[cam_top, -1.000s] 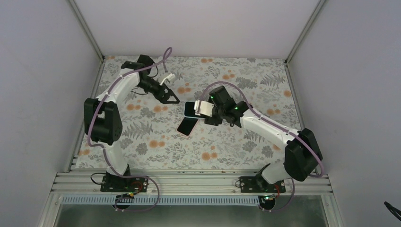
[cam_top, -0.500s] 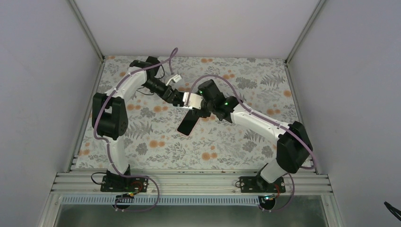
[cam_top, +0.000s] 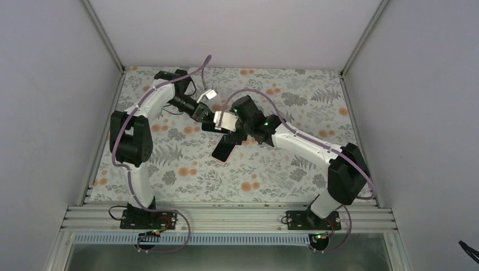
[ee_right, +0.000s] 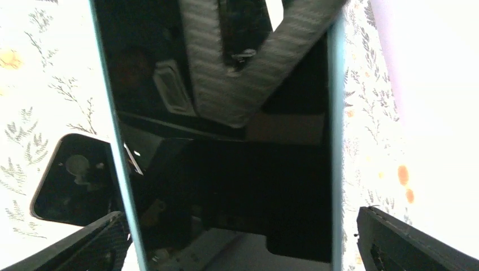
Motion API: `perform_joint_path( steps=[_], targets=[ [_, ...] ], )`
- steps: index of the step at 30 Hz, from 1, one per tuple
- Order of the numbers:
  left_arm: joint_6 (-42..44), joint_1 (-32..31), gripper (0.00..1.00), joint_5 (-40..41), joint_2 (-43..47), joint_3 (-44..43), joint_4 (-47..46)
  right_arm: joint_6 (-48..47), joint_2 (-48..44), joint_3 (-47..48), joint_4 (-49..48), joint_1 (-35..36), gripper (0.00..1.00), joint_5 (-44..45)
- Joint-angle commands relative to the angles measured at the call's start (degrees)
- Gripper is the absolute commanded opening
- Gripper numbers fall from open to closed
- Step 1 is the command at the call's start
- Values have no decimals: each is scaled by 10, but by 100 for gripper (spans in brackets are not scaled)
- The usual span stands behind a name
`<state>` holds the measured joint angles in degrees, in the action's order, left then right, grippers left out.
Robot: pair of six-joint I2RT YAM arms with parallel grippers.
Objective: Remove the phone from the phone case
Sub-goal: Pick up the phone at the center of the board, then remove the phone case from the phone.
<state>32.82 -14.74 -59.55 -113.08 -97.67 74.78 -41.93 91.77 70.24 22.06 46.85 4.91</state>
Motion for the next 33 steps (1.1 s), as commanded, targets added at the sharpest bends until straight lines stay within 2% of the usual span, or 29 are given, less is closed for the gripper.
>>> perform_joint_path(
  steps=[1,7,11,14,19,25,33],
  targets=[
    [68,-7,2,-31,32,-8,30,26,-37,34,43,-37,100,-113],
    [142,-24,2,50,109,23,29,-60,-41,70,242,-128,100,-342],
    [161,-63,2,137,181,57,-10,-121,-17,96,354,-144,100,-413],
    [171,-86,2,152,221,79,-33,-126,-7,106,366,-144,100,-434],
    [167,-116,2,179,220,91,-31,-126,9,122,365,-145,100,-439],
    [155,-131,2,187,233,115,-45,-140,31,142,389,-154,99,-450],
    [158,-139,2,183,242,105,-34,-164,70,149,419,-159,95,-454]
  ],
)
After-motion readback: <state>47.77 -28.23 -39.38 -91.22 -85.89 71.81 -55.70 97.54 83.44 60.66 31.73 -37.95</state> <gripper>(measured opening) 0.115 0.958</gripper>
